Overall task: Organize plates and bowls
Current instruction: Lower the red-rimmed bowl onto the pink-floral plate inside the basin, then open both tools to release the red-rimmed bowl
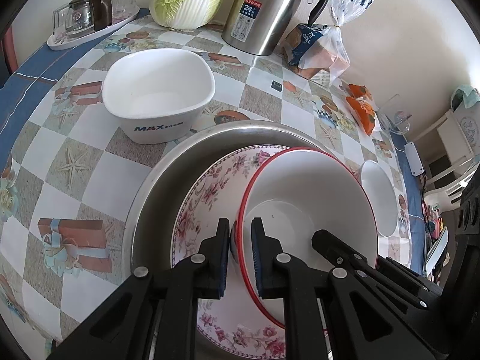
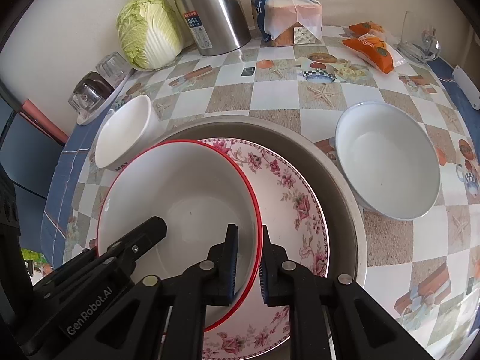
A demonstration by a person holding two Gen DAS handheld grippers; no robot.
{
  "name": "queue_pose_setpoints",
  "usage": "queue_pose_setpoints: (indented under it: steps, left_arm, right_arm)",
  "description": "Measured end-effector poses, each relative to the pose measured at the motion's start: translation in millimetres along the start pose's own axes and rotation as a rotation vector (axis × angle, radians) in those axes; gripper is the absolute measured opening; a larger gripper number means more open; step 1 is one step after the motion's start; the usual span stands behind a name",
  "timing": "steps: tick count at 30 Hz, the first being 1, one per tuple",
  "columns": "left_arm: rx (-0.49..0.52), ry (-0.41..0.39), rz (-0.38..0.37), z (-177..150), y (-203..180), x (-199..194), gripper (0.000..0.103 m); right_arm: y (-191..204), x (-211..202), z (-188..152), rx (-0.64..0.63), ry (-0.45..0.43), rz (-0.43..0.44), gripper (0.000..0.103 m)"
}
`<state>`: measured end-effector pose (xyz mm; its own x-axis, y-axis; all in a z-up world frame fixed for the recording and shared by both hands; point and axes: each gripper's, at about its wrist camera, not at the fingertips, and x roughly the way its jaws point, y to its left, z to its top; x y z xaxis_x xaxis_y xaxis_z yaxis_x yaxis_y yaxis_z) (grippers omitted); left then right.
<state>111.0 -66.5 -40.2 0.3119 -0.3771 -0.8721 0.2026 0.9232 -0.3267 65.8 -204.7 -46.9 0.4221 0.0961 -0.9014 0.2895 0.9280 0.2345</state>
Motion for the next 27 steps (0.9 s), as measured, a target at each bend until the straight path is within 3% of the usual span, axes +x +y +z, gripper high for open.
queue_pose_setpoints:
  steps: [17,27]
  left_arm:
    - [-0.015,-0.029,-0.006,3.4,4.6,-8.7,0.016]
    - [0.000,-0.094,0.010,5.1,3.0,-28.4,0.020]
  right_arm:
    - [-2.7,-1.0,0.4,0.015,0.005,0.022,0.016]
    - [-1.6,-31.1,3.9,0.004,-0.075,0.018,0.016]
